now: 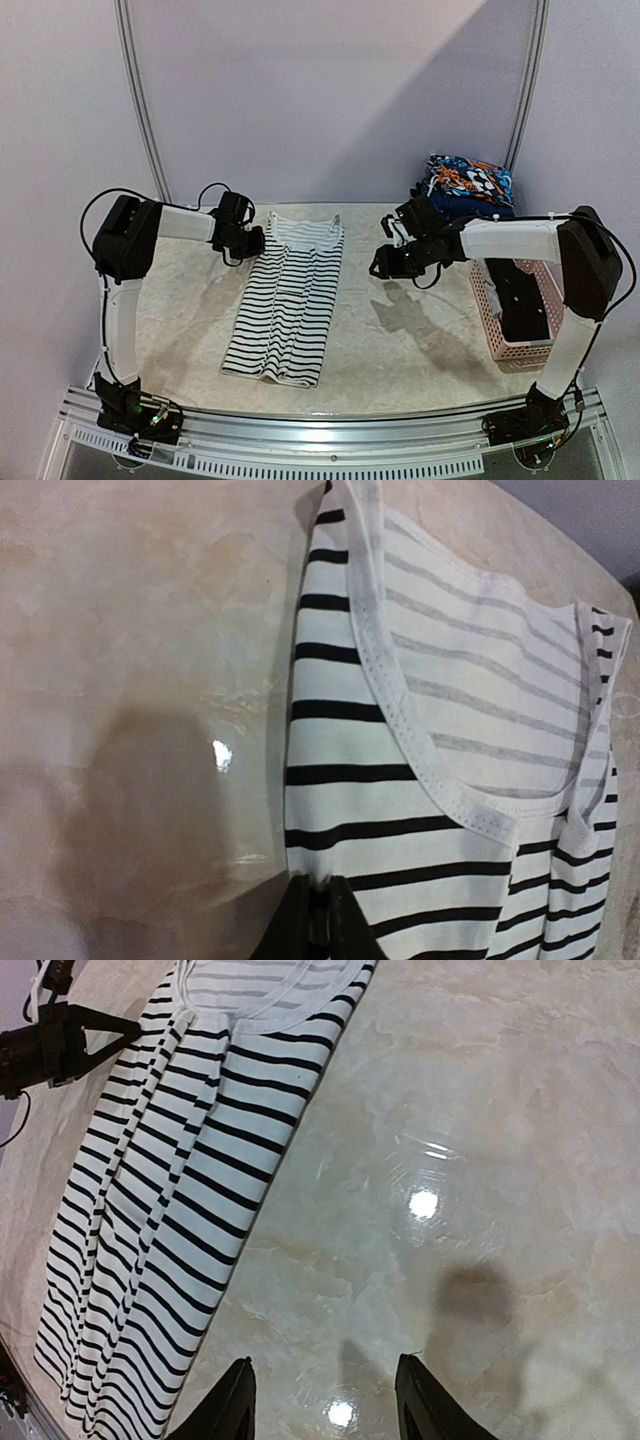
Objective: Fold and stack the mixed laundry pile
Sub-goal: Rotate the rectangle-folded tank top at the center of the board.
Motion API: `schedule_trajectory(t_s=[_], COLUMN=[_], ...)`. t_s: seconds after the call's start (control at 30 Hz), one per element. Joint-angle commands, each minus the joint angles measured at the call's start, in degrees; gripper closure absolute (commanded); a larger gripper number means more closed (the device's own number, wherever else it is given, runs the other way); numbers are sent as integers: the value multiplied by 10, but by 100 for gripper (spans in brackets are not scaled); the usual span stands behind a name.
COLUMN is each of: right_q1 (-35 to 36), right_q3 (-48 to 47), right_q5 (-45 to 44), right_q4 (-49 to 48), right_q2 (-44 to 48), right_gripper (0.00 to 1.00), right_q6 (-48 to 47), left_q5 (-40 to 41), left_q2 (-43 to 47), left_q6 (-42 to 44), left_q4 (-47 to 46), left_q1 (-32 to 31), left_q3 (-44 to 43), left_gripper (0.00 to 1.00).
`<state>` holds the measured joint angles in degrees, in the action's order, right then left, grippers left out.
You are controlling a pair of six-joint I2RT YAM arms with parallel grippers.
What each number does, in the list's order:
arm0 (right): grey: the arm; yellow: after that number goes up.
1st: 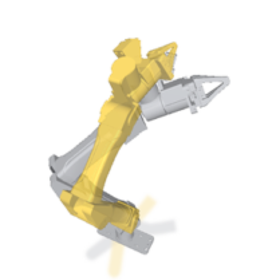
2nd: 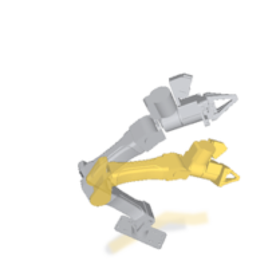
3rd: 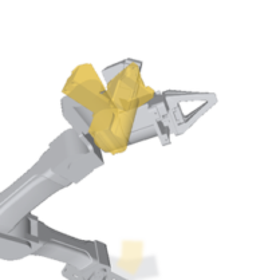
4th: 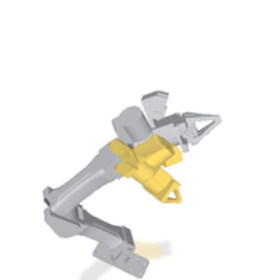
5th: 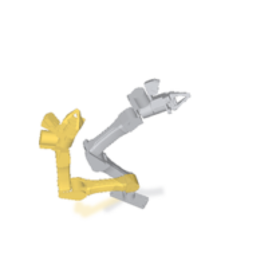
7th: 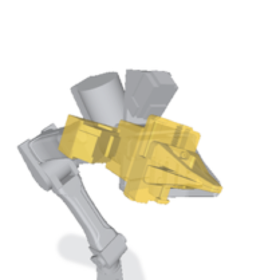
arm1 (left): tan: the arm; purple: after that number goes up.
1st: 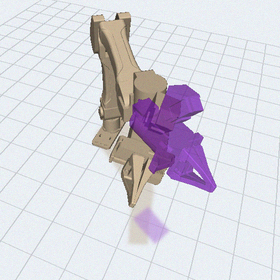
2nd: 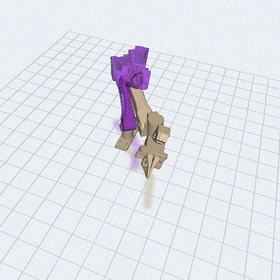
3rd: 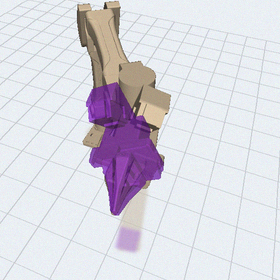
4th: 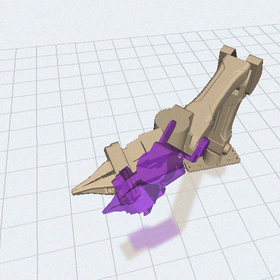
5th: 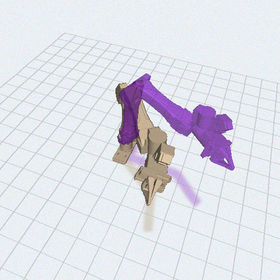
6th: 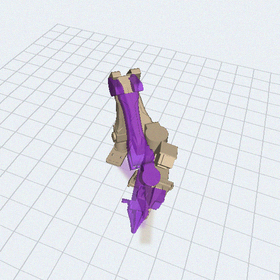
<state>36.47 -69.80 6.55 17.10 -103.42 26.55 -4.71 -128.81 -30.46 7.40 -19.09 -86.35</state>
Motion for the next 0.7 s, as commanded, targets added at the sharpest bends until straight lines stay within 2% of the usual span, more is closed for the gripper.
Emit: schedule_trajectory(t_s=[0.0, 0.13, 0.33, 0.47, 0.67], right_q1=[28, 56, 103, 139, 183], right_q3=[-19, -8, 28, 44, 53], right_q5=[16, 22, 11, 15, 23], right_q4=[10, 9, 10, 5, 5], right_q2=[-15, -18, -4, 3, -5], right_gripper=[52, 52, 52, 52, 51], right_q6=[1, 7, 23, 34, 40], left_q5=[2, -4, 15, 40, 86], left_q2=[28, 78, 176, 251, 361], left_q6=[-10, -1, 5, 10, 11], left_q4=[-5, -40, -64, -64, -52], left_q1=[3, 3, -4, -20, -65], left_q3=[54, 106, 209, 285, 391], left_gripper=[85, 69, 55, 52, 51])
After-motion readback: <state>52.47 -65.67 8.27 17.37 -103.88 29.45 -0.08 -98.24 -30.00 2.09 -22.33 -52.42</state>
